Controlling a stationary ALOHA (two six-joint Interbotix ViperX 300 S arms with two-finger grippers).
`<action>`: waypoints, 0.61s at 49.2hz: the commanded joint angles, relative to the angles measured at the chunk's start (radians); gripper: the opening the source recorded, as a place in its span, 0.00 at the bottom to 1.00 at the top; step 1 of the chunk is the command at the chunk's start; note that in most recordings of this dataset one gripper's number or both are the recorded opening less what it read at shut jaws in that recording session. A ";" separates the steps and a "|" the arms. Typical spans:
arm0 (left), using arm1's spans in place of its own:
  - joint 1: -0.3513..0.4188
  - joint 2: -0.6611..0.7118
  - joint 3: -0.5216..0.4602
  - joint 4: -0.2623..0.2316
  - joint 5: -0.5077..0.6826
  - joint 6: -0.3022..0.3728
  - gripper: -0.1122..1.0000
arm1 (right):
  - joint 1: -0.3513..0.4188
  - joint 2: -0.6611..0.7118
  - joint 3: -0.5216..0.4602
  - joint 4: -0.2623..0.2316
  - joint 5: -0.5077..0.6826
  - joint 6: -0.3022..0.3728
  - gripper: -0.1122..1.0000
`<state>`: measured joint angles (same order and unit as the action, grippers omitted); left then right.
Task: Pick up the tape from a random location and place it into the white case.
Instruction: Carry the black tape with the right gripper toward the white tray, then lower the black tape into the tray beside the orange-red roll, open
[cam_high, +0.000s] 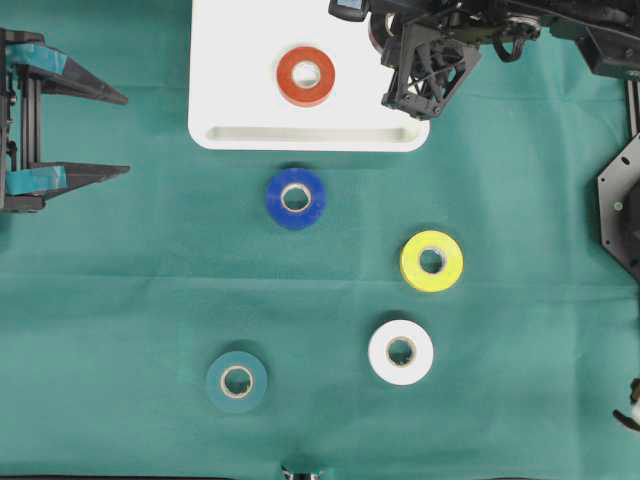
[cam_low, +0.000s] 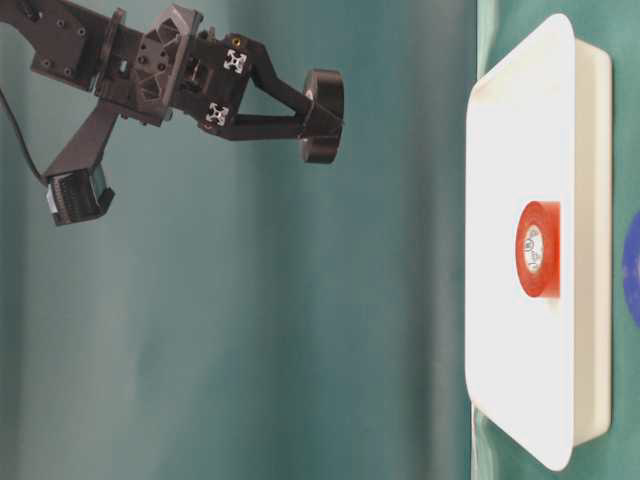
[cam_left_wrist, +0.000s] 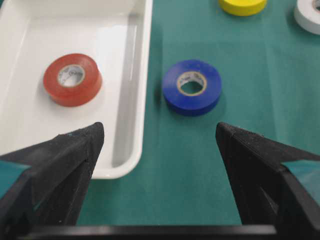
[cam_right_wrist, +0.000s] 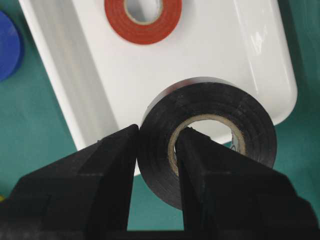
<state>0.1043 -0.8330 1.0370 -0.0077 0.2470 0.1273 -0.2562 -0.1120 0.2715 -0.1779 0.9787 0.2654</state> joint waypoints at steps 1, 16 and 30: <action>-0.002 0.003 -0.018 -0.002 -0.005 0.000 0.99 | -0.003 -0.014 -0.005 -0.002 -0.017 0.005 0.33; -0.002 0.003 -0.020 -0.002 -0.005 0.000 0.99 | -0.005 0.051 0.044 -0.002 -0.123 0.005 0.33; -0.002 0.005 -0.020 -0.002 -0.005 0.000 0.99 | -0.012 0.115 0.103 -0.003 -0.222 0.005 0.33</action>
<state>0.1058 -0.8314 1.0370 -0.0077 0.2470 0.1273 -0.2638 0.0046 0.3758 -0.1779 0.7885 0.2700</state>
